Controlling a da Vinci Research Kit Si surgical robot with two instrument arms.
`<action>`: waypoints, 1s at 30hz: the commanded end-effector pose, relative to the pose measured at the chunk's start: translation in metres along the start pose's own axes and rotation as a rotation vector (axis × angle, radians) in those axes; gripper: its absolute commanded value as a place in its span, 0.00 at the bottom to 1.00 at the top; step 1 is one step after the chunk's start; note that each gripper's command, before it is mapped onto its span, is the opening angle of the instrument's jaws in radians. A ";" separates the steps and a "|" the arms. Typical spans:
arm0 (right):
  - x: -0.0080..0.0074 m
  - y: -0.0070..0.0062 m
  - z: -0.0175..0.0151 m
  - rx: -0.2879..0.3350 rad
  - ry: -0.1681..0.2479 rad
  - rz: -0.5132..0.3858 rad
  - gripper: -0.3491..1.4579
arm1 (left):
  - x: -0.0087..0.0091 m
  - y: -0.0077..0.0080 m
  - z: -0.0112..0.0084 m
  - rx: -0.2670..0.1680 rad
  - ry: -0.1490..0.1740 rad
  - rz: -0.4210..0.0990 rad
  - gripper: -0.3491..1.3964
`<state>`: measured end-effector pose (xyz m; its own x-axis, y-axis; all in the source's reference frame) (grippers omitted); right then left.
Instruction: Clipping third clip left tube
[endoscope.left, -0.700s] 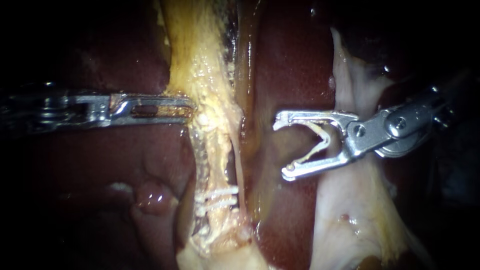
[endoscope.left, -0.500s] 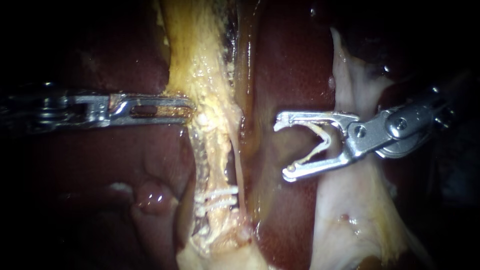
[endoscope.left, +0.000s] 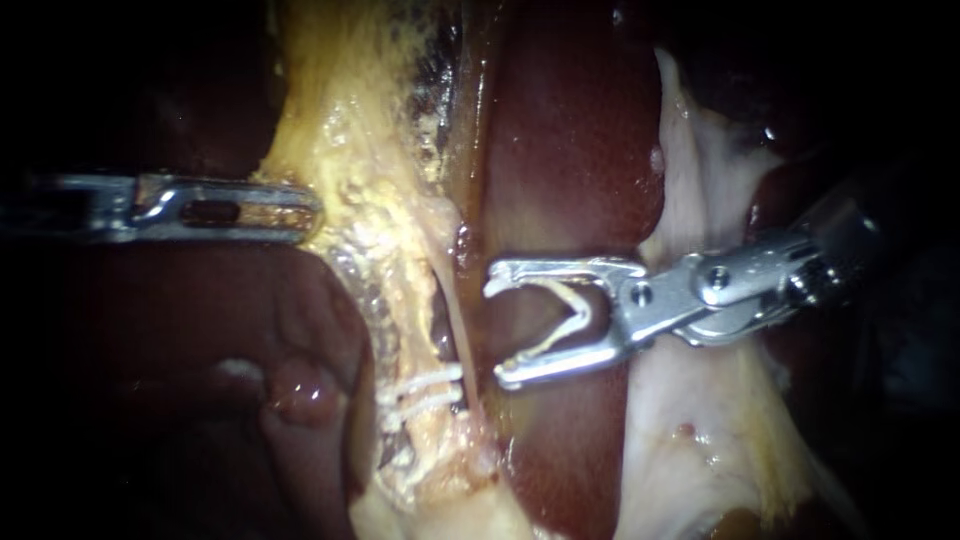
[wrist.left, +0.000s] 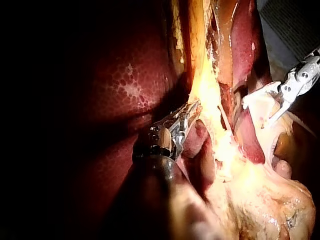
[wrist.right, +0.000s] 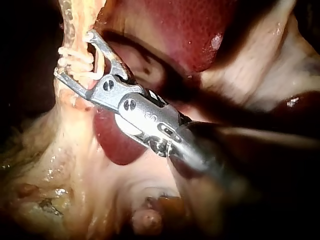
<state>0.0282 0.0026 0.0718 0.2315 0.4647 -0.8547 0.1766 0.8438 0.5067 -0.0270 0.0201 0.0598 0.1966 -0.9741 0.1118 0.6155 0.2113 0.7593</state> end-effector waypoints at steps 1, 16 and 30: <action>-0.0004 0.0002 0.0007 0.005 -0.014 0.026 0.52 | -0.0002 -0.0005 -0.0005 0.005 -0.009 -0.001 0.00; -0.0033 0.0033 0.0054 0.060 -0.111 0.166 0.52 | 0.0000 -0.0021 -0.0017 0.009 -0.018 0.007 0.00; -0.0040 0.0045 0.0081 0.155 -0.121 0.233 0.51 | 0.0000 -0.0021 -0.0018 0.009 -0.018 0.007 0.00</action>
<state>0.0361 0.0024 0.0785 0.3944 0.6022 -0.6941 0.2545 0.6542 0.7122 -0.0269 0.0198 0.0570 0.1870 -0.9738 0.1291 0.6072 0.2179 0.7641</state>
